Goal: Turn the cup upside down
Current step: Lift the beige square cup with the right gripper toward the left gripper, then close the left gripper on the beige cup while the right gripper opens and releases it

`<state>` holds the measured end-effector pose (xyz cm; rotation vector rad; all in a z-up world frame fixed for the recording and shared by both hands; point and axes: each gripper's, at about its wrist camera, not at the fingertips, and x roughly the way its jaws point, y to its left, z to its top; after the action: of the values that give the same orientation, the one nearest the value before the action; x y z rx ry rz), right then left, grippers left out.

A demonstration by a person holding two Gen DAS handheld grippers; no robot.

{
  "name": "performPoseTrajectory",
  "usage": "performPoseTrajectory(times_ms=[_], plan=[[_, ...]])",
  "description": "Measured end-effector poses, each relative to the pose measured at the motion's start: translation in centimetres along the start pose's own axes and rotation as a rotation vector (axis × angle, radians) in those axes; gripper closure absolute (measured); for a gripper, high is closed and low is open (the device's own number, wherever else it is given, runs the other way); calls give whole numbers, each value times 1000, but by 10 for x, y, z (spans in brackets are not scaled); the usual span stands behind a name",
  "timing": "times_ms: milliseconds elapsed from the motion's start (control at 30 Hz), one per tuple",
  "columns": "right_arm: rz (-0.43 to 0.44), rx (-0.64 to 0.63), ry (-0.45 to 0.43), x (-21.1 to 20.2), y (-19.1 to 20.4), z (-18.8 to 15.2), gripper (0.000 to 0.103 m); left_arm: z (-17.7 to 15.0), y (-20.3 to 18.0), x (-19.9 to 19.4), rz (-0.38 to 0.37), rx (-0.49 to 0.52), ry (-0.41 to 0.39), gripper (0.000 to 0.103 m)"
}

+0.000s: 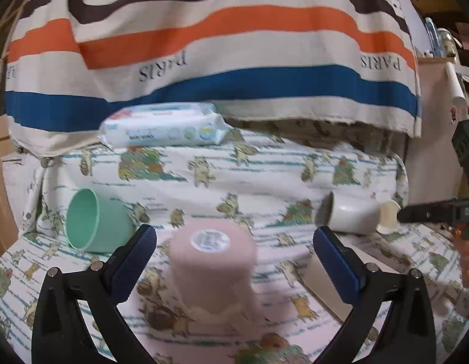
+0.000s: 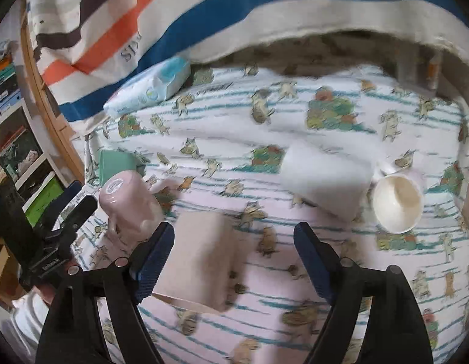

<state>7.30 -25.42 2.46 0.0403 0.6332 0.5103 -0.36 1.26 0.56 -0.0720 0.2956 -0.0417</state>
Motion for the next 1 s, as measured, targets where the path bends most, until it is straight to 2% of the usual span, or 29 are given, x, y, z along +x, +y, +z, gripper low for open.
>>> performPoseTrajectory(times_ms=[67,133,200,333,367,467,567,667,733,800,900,1000], plan=[[-4,-17,-63,-10,-9,-2,21,5,-8,-8,-58,-11,-8,0],[-30,-5,-139,-21,-18,-3,21,16,-21,-17,-57,-6,-15,0],[-54,23,-213,-29,-27,-2,20,31,-40,-15,-34,16,52,0],[-204,41,-285,-39,-36,-5,18,54,-81,-3,28,109,185,0],[-259,46,-296,-40,-39,-7,17,57,-89,-1,44,124,205,0],[-295,40,-318,-42,-42,-9,17,64,-105,13,54,93,279,0],[-253,42,-342,-45,-43,-11,17,62,-113,37,15,3,419,0],[-197,17,-367,-48,-38,-14,11,53,-117,64,5,-43,540,1],[-188,-10,-364,-46,-32,-17,11,43,-122,81,40,-26,613,10],[-193,-17,-353,-41,-28,-19,11,35,-123,93,77,-33,665,14],[-213,-19,-347,-37,-26,-21,11,30,-118,108,78,-97,722,17],[-307,-19,-356,-30,-25,-24,10,33,-113,118,114,-139,724,17]])
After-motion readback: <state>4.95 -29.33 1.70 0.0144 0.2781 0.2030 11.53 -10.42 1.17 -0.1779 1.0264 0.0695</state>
